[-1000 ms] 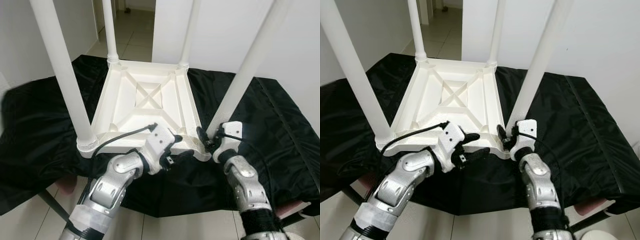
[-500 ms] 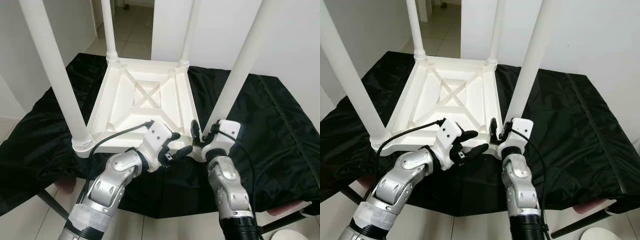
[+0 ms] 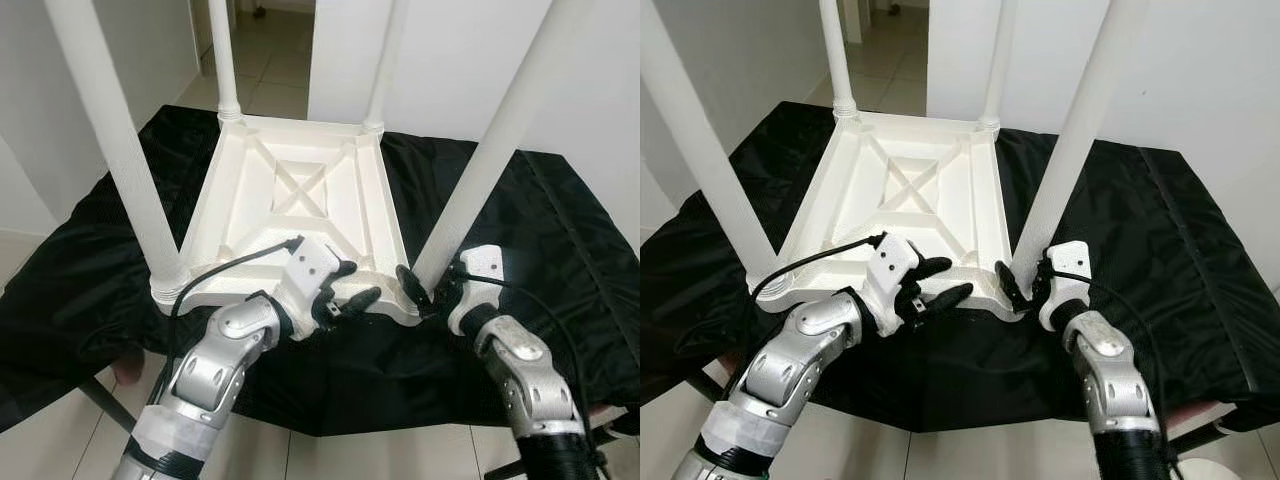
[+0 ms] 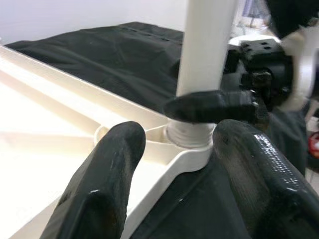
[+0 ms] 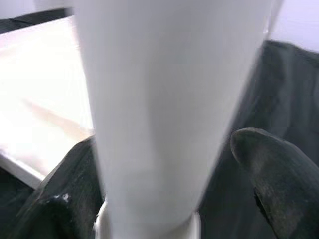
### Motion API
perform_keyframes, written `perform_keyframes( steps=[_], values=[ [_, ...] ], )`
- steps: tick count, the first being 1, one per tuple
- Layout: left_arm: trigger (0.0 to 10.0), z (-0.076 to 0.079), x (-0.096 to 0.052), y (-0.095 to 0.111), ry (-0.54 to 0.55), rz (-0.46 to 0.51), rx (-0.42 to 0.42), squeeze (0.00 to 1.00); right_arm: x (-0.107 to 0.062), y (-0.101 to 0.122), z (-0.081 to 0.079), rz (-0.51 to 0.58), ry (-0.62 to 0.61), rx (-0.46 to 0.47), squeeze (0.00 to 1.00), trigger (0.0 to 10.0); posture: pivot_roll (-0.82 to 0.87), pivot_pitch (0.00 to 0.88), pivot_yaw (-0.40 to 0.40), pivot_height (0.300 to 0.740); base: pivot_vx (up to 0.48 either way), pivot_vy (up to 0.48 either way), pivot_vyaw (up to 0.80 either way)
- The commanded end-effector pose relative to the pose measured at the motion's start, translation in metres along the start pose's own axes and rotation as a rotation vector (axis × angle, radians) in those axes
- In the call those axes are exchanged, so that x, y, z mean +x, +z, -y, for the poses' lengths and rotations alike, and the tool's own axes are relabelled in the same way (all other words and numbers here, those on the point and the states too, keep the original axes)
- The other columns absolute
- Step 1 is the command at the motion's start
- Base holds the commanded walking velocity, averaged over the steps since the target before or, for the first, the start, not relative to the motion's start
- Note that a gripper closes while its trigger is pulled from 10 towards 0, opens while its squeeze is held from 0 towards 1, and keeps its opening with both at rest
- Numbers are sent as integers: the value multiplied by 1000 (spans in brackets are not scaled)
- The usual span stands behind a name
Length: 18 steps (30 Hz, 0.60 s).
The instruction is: Building children table
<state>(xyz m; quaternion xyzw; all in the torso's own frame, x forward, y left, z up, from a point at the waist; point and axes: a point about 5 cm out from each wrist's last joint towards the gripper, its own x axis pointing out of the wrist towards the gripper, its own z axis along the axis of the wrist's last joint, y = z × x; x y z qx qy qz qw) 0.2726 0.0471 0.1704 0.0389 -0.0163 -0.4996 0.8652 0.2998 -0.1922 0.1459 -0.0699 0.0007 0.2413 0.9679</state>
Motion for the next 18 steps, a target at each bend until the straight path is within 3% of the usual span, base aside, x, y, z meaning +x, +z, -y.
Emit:
perform_keyframes(
  steps=[1, 11, 12, 13, 15, 16, 18],
  values=[
    [10000, 5, 0, 1, -29, -3, -4, 0, 4, 2, 0, 7, 92, -21, 0, 10000, 48, 25, -34, 740, 0, 0, 0],
    [10000, 7, 3, 3, -23, 2, -2, 0, 24, -7, -7, -94, 303, -102, 0, 10000, 65, 30, -39, 740, 0, 0, 0],
    [10000, 7, 3, 4, -19, 3, -2, 0, 23, -9, -7, -102, 317, -99, 0, 8627, 67, 31, -40, 740, 0, 0, 0],
    [10000, 6, 3, 5, -15, 6, -2, 0, 23, -11, -7, -109, 322, -95, 0, 3490, 71, 33, -43, 740, 0, 0, 0],
    [10000, 6, 3, 5, -12, 7, -3, 0, 22, -12, -5, -111, 331, -92, 0, 3490, 71, 33, -43, 740, 0, 0, 0],
    [10000, 5, 2, 6, -7, 7, -5, 0, 21, -15, -4, -121, 331, -82, 0, 0, 72, 35, -45, 740, 0, 0, 0],
    [10000, 4, 2, 6, -1, 8, -7, 0, 19, -19, -2, -133, 336, -67, 0, 0, 70, 37, -47, 740, 0, 0, 0]
  ],
)
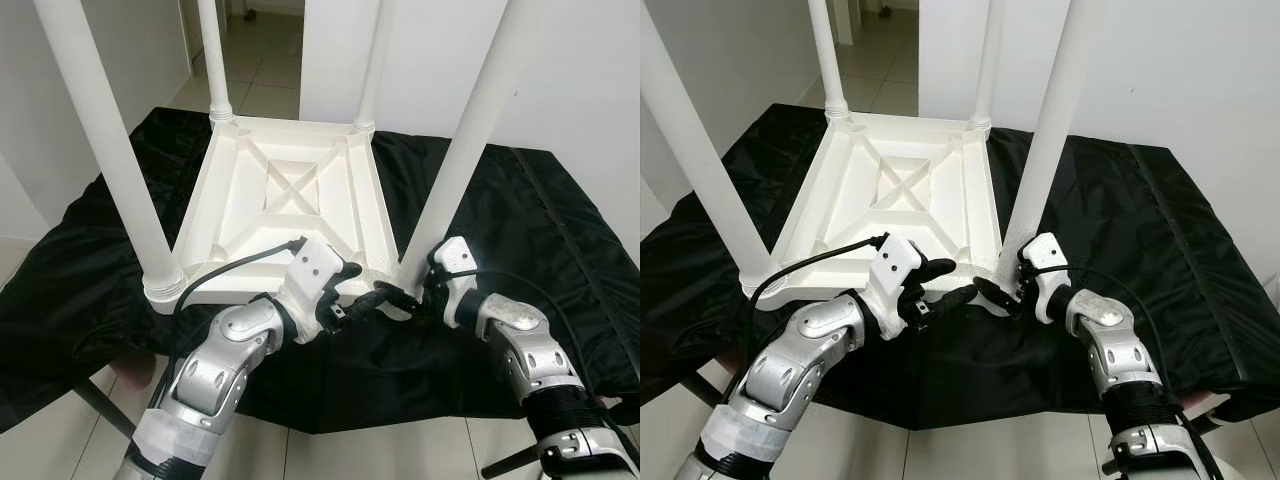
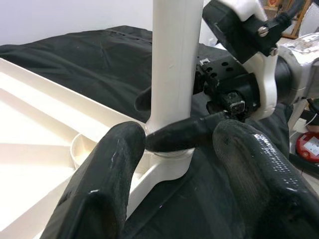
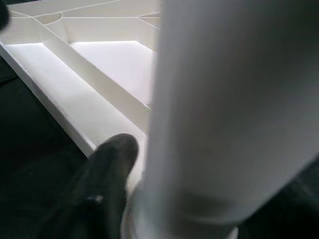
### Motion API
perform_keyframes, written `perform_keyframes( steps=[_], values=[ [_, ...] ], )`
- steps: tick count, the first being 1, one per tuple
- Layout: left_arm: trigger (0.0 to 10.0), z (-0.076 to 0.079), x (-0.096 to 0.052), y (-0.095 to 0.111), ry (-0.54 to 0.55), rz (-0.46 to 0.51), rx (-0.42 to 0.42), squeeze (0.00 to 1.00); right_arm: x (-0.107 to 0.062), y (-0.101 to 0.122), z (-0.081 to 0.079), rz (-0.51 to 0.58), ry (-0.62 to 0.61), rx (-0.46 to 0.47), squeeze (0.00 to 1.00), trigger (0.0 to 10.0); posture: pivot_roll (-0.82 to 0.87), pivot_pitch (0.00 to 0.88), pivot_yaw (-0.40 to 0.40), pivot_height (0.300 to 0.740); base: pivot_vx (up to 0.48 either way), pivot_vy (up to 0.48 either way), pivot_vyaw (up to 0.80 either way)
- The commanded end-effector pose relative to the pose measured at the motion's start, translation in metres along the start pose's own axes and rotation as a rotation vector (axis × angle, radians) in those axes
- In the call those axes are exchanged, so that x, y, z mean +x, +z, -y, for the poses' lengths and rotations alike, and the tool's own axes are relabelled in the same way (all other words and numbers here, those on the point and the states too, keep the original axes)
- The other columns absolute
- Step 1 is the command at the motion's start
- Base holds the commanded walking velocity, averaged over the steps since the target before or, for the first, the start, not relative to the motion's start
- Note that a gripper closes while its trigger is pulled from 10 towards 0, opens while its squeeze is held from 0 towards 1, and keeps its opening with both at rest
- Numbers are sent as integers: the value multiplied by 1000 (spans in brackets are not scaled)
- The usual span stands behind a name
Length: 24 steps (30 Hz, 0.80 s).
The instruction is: Building children table
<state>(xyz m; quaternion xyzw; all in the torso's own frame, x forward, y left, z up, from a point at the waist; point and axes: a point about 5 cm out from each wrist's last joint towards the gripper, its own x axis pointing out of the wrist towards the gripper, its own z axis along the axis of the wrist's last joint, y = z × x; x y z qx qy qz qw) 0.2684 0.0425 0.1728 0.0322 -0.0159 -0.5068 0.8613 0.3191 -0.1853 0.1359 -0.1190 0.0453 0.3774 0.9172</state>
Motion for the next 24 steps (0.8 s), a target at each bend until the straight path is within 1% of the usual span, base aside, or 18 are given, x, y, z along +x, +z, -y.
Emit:
perform_keyframes(
  steps=[1, 6, 7, 10, 11, 13, 15, 17, 18, 19, 20, 22, 24],
  values=[
    [10000, -1, 0, 3, 15, 1, 5, 0, 0, -9, -5, -37, 43, 18, 0, 0, 70, 37, -47, 740, 0, 0, 0],
    [10000, -1, 0, 3, 16, 1, 3, 0, -2, -11, -5, -22, 52, 49, 0, 0, 64, 42, -46, 740, 0, 0, 0],
    [10000, 0, 2, 4, 15, 3, 3, 0, -4, -12, -4, -6, 36, 68, 0, 0, 59, 45, -46, 740, 0, 0, 0],
    [10000, 0, 2, 4, 15, 4, 3, 0, -4, -12, -4, -2, 35, 70, 0, 0, 59, 45, -46, 740, 0, 0, 0],
    [10000, 0, 3, 5, 15, 6, 2, 0, -4, -10, -5, 19, 13, 94, 0, 10000, 56, 48, -47, 740, 0, 0, 0],
    [10000, 0, 3, 5, 15, 7, 0, 0, -3, -8, -5, 35, 0, 111, 0, 10000, 55, 49, -47, 740, 0, 0, 0],
    [10000, -1, 3, 5, 17, 8, -2, 0, -2, -6, -6, 45, -80, 125, 0, 10000, 51, 51, -50, 740, 0, 0, 0],
    [10000, -1, 3, 5, 20, 9, -4, 0, 2, -4, -6, 35, -224, 144, 0, 10000, 47, 49, -52, 740, 0, 0, 0],
    [10000, -1, 3, 5, 20, 11, -6, 0, 3, -2, -6, 40, -269, 158, 0, 10000, 47, 49, -52, 740, 0, 0, 0],
    [10000, -1, 3, 5, 20, 11, -6, 0, 3, -2, -6, 40, -269, 158, 0, 10000, 47, 49, -52, 740, 0, 0, 0],
    [10000, 0, 4, 5, 20, 11, -7, 0, 6, 0, -10, 46, -330, 178, 0, 10000, 45, 48, -53, 740, 0, 0, 0],
    [10000, 0, 5, 4, 17, 12, -9, 0, 9, 1, -16, 54, -407, 221, 0, 10000, 47, 43, -54, 740, 0, 0, 0],
    [10000, 0, 5, 5, 12, 13, -5, 0, 12, 2, -21, 60, -456, 262, 0, 10000, 44, 39, -56, 740, 0, 0, 0]
  ],
)
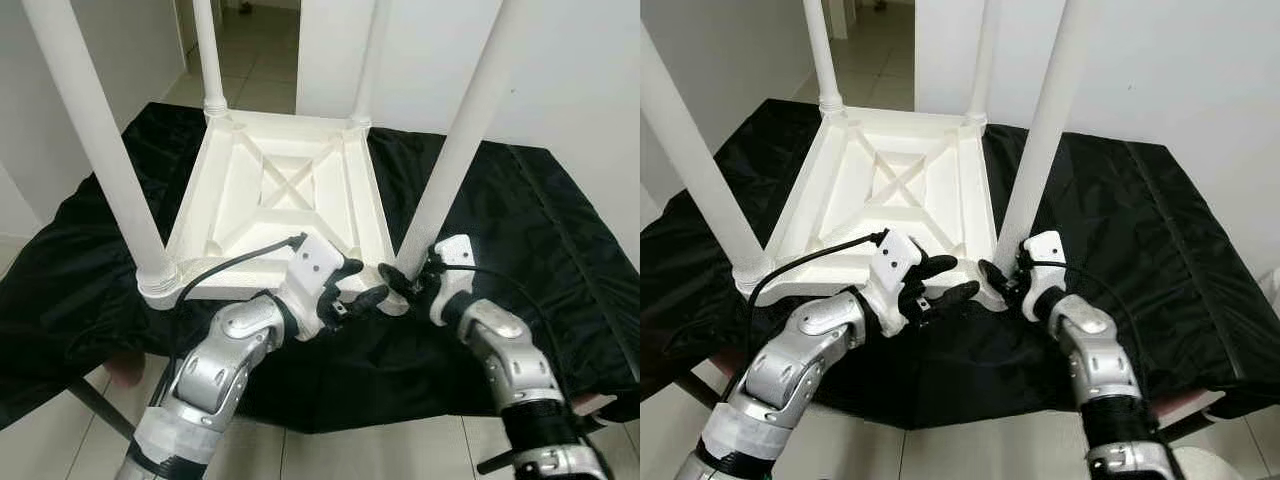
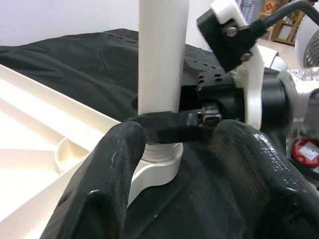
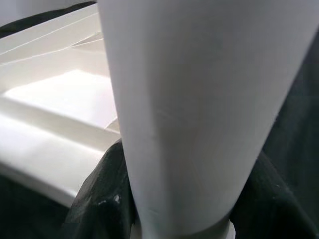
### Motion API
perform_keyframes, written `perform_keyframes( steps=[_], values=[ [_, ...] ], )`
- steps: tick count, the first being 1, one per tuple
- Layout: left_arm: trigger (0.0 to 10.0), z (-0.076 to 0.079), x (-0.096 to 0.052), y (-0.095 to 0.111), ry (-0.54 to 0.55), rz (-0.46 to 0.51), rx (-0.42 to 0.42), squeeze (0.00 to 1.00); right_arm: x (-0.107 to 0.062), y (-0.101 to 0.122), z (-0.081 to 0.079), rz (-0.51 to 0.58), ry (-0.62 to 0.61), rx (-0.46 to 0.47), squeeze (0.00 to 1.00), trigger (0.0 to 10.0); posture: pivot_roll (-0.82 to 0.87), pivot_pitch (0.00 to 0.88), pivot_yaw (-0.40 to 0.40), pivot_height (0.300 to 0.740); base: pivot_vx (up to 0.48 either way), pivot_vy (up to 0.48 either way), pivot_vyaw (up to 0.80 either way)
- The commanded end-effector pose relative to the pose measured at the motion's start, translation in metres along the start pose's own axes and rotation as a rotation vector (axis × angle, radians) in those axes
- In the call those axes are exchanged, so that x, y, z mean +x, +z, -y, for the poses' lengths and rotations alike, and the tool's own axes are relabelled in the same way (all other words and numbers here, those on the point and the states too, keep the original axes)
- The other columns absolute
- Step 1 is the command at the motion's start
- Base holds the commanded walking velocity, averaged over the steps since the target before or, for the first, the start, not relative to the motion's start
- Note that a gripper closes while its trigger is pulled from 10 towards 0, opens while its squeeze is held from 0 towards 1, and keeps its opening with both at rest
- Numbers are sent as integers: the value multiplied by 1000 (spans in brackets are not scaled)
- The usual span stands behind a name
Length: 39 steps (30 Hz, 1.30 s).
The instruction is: Building children table
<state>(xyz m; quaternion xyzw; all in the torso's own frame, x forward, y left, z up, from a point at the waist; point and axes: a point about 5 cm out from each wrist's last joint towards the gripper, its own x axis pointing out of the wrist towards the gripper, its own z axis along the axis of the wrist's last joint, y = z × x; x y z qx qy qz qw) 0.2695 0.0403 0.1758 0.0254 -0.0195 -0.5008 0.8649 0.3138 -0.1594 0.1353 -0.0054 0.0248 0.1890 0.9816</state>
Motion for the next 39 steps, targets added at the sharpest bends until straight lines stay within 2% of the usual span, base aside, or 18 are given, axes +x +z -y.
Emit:
perform_keyframes(
  steps=[1, 2, 3, 4, 9, 11, 15, 20, 21, 27, 29, 33, 34, 35, 36, 38, 39],
  values=[
    [10000, 1, 3, 2, -4, 3, 2, 0, -2, -4, -5, -19, -91, 61, 0, 10000, 41, 46, -54, 740, 0, 0, 0],
    [10000, 1, 2, 2, -4, 2, -1, 0, -2, -4, -12, -10, -129, 80, 0, 10000, 41, 46, -54, 740, 0, 0, 0],
    [10000, 1, 2, 2, -4, 2, -1, 0, -2, -4, -12, -10, -129, 80, 0, 10000, 41, 46, -54, 740, 0, 0, 0],
    [10000, 2, 2, 1, -5, -1, 0, 0, -4, -7, -24, -14, -213, 131, 0, 10000, 43, 35, -56, 740, 0, 0, 0],
    [10000, 2, 2, 0, -6, -2, 1, 0, -4, -7, -27, -21, -241, 146, 0, 10000, 43, 35, -56, 740, 0, 0, 0],
    [10000, 2, 4, 3, -14, 9, -4, 0, -5, -10, -39, -23, -401, 169, 0, 10000, 44, 33, -59, 740, 0, 0, 0],
    [10000, 4, 5, 3, -29, 9, -2, 0, -5, -5, -50, 1, -449, 167, 0, 10000, 47, 17, -63, 740, 0, 0, 0],
    [10000, 6, 3, 1, -28, 4, -16, 0, -10, 2, -48, 52, -438, 201, 0, 10000, 43, 25, -63, 740, 0, 0, 0],
    [10000, 7, 3, 0, -32, 2, -15, 0, -11, 3, -47, 57, -419, 207, 1000, 10000, 43, 13, -65, 740, 0, 0, 0],
    [10000, 8, 4, 0, -39, 3, -11, 0, -13, 8, -46, 70, -401, 199, 1000, 10000, 43, 13, -65, 740, 0, 0, 0],
    [10000, 7, 3, 0, -36, 4, -9, 0, -16, 9, -36, 77, -353, 168, 1000, 10000, 48, 5, -70, 740, 0, 0, 0],
    [10000, 7, 1, 0, -40, 0, -15, 0, -18, 10, -29, 80, -291, 128, 1000, 10000, 49, 4, -71, 740, 0, 0, 0],
    [10000, 7, 0, -1, -44, -2, -19, 0, -20, 10, -25, 70, -245, 128, 600, 10000, 49, 0, -69, 740, 0, 0, 0],
    [10000, 8, 0, -1, -48, -7, -17, 0, -21, 11, -20, 63, -171, 101, 0, 10000, 49, 0, -69, 740, 0, 0, 0],
    [10000, 8, 0, -1, -48, -7, -17, 0, -21, 11, -20, 63, -171, 101, 0, 10000, 49, 0, -69, 740, 0, 0, 0],
    [10000, 9, -1, -2, -51, -12, -13, 0, -24, 12, -14, 54, -94, 73, 0, 10000, 49, 0, -65, 740, 0, 0, 0],
    [10000, 8, -1, -3, -51, -14, -15, 0, -24, 13, -13, 59, -62, 35, 0, 10000, 50, 0, -64, 740, 0, 0, 0]
  ],
)
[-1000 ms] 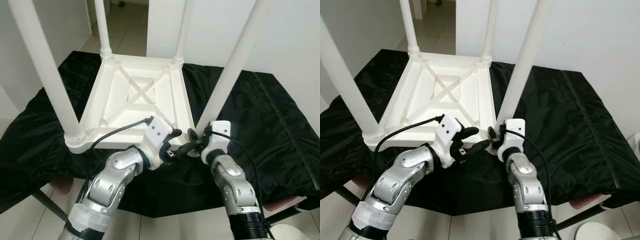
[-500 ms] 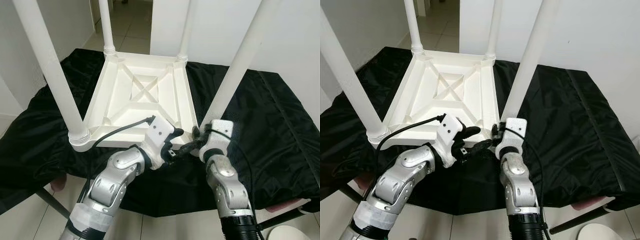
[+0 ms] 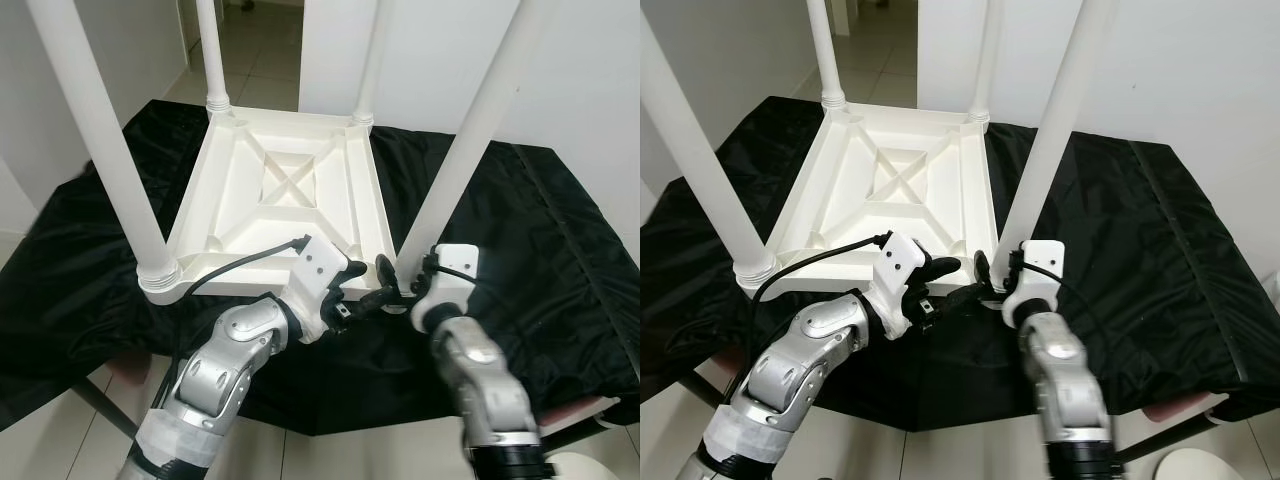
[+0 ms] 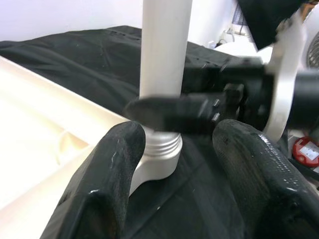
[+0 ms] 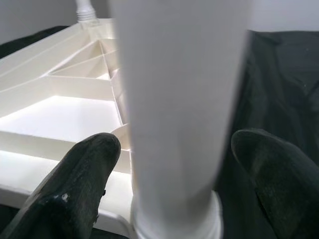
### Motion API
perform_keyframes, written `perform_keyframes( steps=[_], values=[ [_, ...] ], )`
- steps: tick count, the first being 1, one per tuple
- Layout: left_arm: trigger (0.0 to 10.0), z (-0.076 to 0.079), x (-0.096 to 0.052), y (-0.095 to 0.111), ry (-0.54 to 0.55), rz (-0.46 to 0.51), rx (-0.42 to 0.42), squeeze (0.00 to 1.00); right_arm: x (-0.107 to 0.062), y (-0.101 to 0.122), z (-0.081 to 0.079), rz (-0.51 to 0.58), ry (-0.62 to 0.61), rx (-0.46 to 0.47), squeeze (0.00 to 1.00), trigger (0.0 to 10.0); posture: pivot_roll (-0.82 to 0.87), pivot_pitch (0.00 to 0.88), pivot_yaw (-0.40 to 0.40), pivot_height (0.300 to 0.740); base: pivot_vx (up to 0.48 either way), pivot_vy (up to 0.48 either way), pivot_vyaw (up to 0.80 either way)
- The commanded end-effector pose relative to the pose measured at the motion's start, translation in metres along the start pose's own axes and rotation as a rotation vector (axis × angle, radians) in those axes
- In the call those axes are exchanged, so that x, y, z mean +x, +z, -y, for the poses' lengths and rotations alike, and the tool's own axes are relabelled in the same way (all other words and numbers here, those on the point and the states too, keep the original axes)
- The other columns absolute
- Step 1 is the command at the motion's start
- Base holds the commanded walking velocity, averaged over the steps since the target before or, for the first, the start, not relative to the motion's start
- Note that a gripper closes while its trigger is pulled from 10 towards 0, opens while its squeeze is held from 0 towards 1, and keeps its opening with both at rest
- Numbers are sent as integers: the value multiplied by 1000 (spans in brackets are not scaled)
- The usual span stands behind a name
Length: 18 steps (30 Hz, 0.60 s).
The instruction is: Building children table
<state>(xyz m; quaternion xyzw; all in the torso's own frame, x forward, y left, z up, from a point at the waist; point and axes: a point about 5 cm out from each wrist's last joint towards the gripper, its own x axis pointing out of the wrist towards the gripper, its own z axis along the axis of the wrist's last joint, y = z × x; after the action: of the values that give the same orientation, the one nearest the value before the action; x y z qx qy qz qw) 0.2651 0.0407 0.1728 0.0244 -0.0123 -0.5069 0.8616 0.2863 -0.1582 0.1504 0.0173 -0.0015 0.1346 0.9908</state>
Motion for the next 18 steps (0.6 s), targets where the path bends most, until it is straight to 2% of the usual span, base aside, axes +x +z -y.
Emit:
perform_keyframes(
  steps=[1, 2, 6, 10, 14, 16, 18],
  values=[
    [10000, 3, 1, 0, -35, -6, -18, 0, 1, 0, -1, 6, 106, -52, 0, 10000, 50, 0, -64, 740, 0, 0, 0],
    [10000, 3, 1, 0, -34, -9, -27, 0, 0, 0, 0, 9, 149, -88, 0, 10000, 51, 0, -64, 740, 0, 0, 0],
    [10000, 1, 2, 1, -34, -8, -20, 0, 1, -2, 7, -7, 247, -125, 0, 10000, 53, 0, -64, 740, 0, 0, 0],
    [10000, 0, 2, 2, -28, -7, -8, 0, 3, -3, 11, -14, 266, -131, 0, 10000, 50, 0, -60, 740, 0, 0, 0],
    [10000, -3, 3, 2, -5, -8, 11, 0, 12, -6, 15, -37, 321, -138, 0, 10000, 44, 0, -49, 740, 0, 0, 0],
    [10000, -5, 5, 3, 14, -2, 18, 0, 25, -9, 16, -56, 371, -158, 0, 10000, 45, 0, -46, 740, 0, 0, 0],
    [10000, -5, 5, 4, 17, 0, 18, 0, 27, -9, 16, -60, 384, -163, 0, 10000, 45, 0, -46, 740, 0, 0, 0]
  ],
)
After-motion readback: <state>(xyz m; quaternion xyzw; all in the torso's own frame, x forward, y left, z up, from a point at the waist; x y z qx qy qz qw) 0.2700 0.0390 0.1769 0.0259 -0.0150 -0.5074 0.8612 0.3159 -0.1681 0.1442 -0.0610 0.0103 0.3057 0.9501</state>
